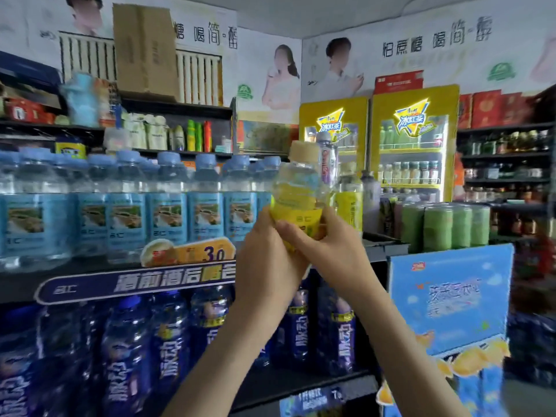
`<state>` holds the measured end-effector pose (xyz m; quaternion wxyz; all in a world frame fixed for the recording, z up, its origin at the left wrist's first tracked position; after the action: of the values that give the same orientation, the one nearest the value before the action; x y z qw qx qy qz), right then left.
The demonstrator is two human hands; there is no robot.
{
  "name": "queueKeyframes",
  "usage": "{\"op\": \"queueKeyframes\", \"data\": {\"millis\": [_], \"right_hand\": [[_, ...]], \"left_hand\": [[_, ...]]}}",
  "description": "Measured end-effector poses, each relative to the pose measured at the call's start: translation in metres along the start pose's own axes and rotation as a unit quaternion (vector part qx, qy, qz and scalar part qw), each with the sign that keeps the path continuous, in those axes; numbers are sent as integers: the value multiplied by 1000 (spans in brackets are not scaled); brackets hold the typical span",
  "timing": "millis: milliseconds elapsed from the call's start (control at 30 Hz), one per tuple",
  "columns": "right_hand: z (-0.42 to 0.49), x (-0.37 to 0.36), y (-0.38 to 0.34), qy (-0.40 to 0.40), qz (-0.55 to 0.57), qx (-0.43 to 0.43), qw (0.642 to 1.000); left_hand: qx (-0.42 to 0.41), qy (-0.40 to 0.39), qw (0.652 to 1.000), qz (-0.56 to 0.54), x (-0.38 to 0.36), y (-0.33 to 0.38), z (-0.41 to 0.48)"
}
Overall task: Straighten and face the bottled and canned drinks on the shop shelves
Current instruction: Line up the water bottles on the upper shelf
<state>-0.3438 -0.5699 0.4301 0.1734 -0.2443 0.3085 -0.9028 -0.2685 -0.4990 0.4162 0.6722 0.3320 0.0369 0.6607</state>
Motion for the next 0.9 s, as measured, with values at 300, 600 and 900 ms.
{"op": "queueKeyframes", "data": {"millis": [300,600,900], "right_hand": [[25,111,100,102,40,-75,991],[53,134,137,106,21,-81,991],[75,127,142,80,16,-62,995]], "left_hand": [[-60,-177,982,-34,-86,45,38],[53,46,964,258,-120,52,133],[65,39,942,328,-140,44,166]]}}
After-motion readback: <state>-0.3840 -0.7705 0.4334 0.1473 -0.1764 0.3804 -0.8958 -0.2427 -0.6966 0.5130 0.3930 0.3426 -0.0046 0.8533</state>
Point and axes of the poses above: each hand's wrist, its own z-axis towards the middle knuckle, its own x-axis out of the back of the hand, y = z × x, the point moved 2 cm from there along z, towards the middle knuckle, and after that the axes turned 6 degrees about -y, right-handed, at the moved point
